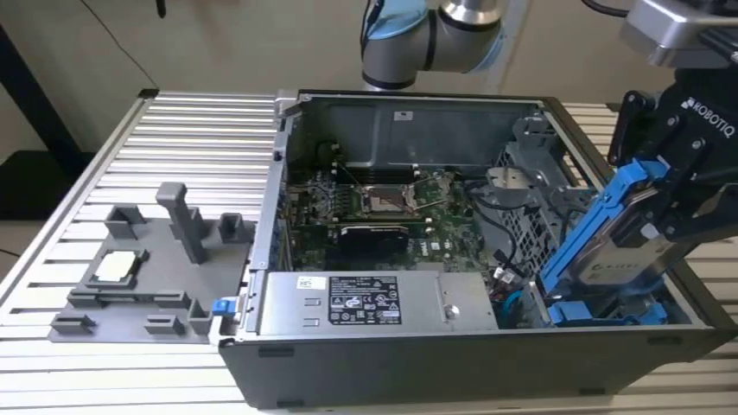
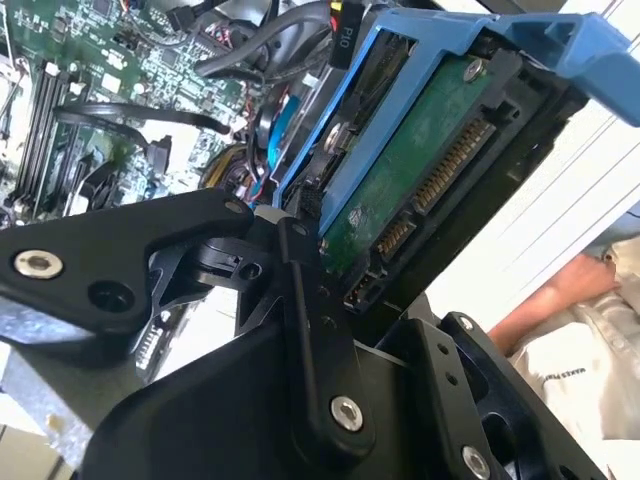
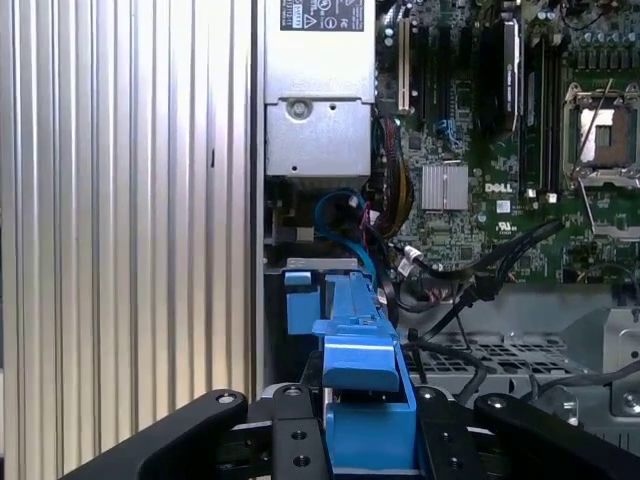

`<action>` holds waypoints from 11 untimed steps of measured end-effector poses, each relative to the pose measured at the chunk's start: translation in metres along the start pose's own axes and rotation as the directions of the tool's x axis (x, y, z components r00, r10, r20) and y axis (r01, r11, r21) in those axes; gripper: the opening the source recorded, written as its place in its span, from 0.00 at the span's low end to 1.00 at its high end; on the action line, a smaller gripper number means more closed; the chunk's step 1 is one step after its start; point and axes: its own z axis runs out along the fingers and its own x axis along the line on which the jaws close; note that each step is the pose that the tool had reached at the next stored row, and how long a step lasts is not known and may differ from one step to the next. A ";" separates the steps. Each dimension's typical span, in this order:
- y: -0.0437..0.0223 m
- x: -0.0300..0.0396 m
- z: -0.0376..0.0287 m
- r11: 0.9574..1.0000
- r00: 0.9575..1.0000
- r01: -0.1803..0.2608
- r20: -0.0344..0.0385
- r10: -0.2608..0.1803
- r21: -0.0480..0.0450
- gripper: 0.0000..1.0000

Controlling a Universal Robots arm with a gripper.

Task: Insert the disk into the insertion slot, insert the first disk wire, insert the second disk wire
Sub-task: 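Insert the disk into the insertion slot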

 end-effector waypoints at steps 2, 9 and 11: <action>-0.0002 0.0000 0.0030 1.000 1.000 0.000 0.001 0.000 0.000 0.33; -0.0007 0.0000 0.0130 1.000 1.000 0.000 0.002 0.000 -0.001 0.33; -0.0008 0.0001 0.0167 1.000 1.000 0.000 0.002 0.000 -0.001 0.33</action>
